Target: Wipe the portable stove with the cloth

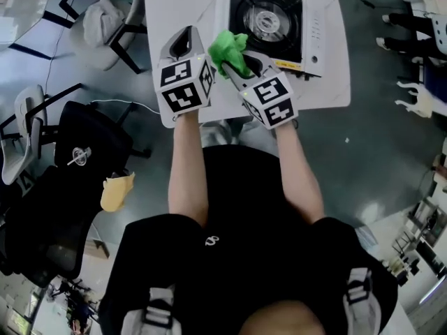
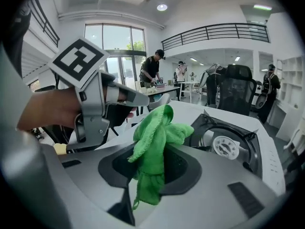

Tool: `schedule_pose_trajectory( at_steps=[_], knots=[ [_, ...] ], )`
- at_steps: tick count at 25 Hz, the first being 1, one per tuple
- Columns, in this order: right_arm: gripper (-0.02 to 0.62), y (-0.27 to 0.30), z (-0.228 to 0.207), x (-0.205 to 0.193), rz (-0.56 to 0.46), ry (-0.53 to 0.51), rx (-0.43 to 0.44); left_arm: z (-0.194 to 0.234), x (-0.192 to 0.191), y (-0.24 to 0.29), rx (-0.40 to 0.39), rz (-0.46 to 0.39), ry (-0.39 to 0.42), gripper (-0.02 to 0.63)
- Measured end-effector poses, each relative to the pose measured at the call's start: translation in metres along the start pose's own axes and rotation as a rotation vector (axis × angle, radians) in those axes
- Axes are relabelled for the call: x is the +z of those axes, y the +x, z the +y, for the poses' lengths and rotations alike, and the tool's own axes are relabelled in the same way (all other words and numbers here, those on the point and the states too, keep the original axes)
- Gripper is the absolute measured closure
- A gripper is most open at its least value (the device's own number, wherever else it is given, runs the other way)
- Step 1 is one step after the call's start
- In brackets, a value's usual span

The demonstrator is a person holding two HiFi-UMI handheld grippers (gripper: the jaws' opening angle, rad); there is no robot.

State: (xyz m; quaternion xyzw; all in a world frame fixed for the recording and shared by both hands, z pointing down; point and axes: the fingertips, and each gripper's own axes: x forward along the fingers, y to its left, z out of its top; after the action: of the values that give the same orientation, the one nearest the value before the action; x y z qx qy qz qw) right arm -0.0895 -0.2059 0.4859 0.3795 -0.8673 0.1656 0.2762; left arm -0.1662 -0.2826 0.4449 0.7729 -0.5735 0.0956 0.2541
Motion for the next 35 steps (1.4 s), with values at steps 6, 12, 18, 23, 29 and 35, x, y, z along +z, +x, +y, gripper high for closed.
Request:
schedule_pose_trajectory(
  at_steps=[6, 12, 18, 23, 29, 35],
  knots=[
    [0.488, 0.026, 0.003, 0.006, 0.099, -0.053, -0.013, 0.029, 0.021, -0.002, 0.01, -0.031, -0.036, 0.612],
    [0.488, 0.034, -0.009, 0.014, 0.181, -0.038, -0.065, 0.036, 0.012, 0.009, -0.05, 0.014, -0.078, 0.612],
    [0.488, 0.033, -0.026, 0.022, 0.223, -0.04, -0.085, 0.019, 0.022, 0.027, -0.117, 0.019, -0.074, 0.612],
    [0.488, 0.036, -0.044, 0.034, 0.197, -0.047, -0.138, 0.018, 0.033, 0.038, -0.146, 0.011, -0.079, 0.612],
    [0.488, 0.038, -0.064, 0.033, 0.245, -0.05, -0.162, 0.012, 0.037, 0.048, -0.162, 0.025, -0.063, 0.612],
    [0.486, 0.056, -0.081, 0.037, 0.295, -0.022, -0.127, 0.019, 0.047, 0.055, -0.131, 0.022, -0.044, 0.612]
  ],
)
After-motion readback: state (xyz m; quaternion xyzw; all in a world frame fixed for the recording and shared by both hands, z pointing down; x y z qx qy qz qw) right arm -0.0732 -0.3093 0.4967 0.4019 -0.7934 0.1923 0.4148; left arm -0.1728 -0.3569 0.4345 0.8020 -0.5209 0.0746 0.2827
